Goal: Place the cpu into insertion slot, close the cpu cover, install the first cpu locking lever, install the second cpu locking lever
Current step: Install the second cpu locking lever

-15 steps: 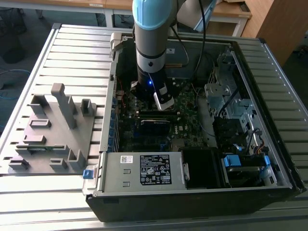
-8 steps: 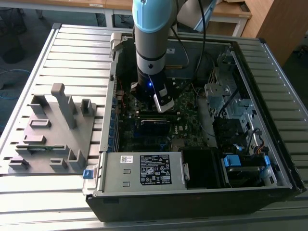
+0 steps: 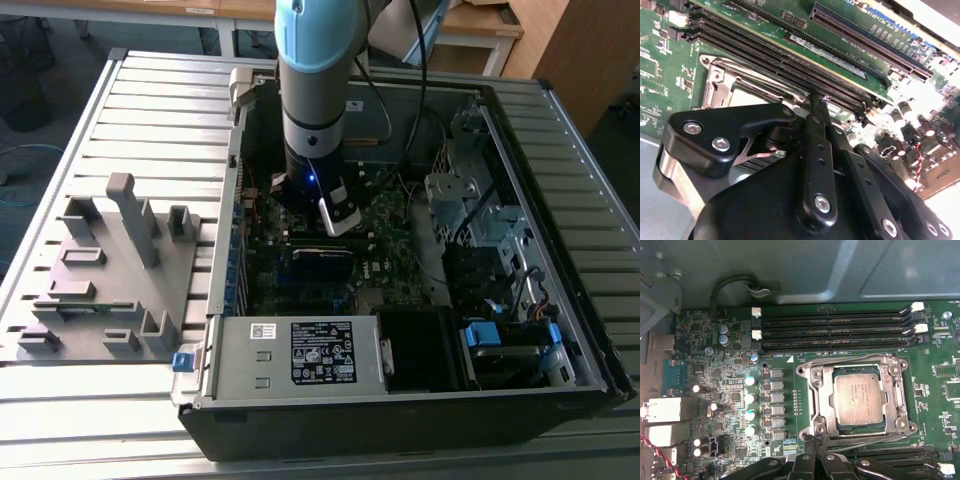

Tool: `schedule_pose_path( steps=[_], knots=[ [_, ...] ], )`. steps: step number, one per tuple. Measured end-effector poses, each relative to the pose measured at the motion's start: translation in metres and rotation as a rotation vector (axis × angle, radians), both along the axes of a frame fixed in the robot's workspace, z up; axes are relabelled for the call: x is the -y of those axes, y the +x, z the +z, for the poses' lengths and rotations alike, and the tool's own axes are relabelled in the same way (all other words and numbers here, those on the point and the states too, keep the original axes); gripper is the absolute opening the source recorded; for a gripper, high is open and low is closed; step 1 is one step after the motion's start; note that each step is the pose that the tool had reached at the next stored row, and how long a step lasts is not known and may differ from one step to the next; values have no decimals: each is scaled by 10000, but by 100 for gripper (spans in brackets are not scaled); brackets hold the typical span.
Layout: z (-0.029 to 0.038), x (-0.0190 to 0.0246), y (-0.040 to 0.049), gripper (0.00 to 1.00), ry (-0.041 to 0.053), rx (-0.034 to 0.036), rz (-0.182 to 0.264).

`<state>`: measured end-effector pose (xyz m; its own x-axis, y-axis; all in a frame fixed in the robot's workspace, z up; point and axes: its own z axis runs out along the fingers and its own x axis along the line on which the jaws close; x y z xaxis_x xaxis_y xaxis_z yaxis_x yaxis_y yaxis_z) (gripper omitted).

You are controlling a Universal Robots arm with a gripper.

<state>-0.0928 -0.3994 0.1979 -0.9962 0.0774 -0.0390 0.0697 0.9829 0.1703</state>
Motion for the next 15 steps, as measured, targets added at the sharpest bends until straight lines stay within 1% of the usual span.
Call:
schedule_pose_path(
  steps=[3,5,8,11,15],
  knots=[
    [-7,0,-4,10,53,-1,0],
    [-10,1,-7,10,106,-3,-2],
    [-14,0,-12,10,211,-2,-2],
    [-25,-3,-13,10,338,6,0],
    [-21,9,-14,10,386,-1,-2]
  ],
)
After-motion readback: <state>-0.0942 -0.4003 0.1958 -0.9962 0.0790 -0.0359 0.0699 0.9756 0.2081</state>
